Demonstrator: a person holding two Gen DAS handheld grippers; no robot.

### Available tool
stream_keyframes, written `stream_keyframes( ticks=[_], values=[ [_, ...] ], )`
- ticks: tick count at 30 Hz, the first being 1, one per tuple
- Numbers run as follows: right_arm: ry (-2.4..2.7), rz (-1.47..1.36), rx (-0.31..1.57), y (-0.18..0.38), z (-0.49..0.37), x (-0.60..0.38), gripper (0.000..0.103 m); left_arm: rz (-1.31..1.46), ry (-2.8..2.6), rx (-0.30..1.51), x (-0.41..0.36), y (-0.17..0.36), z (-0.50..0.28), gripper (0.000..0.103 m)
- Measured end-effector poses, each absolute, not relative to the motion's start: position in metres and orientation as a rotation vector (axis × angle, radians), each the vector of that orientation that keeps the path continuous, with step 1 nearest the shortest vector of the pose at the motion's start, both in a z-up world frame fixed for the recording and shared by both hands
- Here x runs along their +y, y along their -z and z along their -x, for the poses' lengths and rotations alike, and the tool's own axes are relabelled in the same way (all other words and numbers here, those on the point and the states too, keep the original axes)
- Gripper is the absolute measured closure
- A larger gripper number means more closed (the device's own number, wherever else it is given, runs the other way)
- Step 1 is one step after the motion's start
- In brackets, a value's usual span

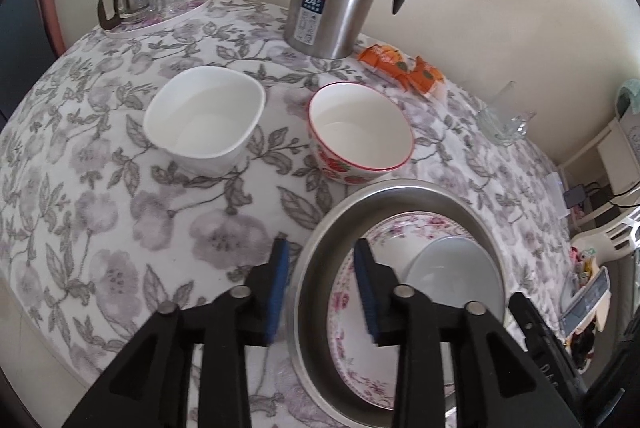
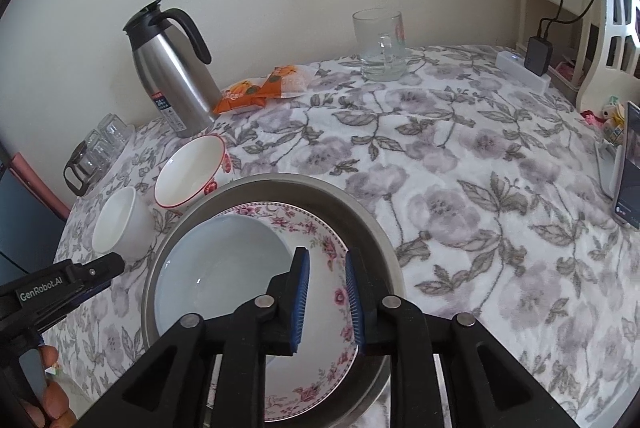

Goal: Organize plates and bowls
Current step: 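Open both tools to release the white bowl rim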

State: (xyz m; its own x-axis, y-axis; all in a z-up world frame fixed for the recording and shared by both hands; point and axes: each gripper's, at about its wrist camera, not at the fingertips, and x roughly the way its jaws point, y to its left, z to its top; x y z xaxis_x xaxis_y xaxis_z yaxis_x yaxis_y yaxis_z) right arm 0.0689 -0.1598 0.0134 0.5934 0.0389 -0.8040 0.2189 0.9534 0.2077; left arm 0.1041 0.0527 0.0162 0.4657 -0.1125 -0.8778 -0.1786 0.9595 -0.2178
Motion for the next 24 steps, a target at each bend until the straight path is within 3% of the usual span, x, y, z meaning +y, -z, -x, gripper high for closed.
stream_keyframes(
  ticks=[2,3,5,7,11,15,18,24],
  values=[
    [0.116,-0.298,0.937,-0.013,-0.069,-0.161,0.072,0.292,-0.050,1.099,0.053,-0.014,-0.105,0.056],
    [0.116,-0.296,0.938,-0.013,-0.069,-0.161,0.066,0.289,-0.055,1.103,0.054,-0.013,-0.105,0.053],
    [0.116,-0.289,0.939,-0.012,-0.069,-0.160,0.053,0.276,-0.065,1.109,0.053,-0.012,-0.105,0.036],
    [0.115,-0.282,0.940,-0.012,-0.069,-0.159,0.042,0.264,-0.073,1.110,0.053,-0.012,-0.105,0.027],
    [0.112,-0.269,0.951,-0.009,-0.070,-0.156,0.035,0.246,-0.090,1.115,0.054,-0.010,-0.107,0.018],
    [0.111,-0.257,0.959,-0.006,-0.071,-0.153,0.030,0.228,-0.118,1.125,0.056,-0.006,-0.108,0.017],
    [0.115,-0.243,0.952,-0.007,-0.070,-0.150,0.016,0.233,-0.130,1.118,0.059,-0.007,-0.107,0.017],
    [0.114,-0.223,0.931,-0.013,-0.069,-0.144,0.014,0.257,-0.172,1.102,0.078,-0.009,-0.107,0.016]
  ],
)
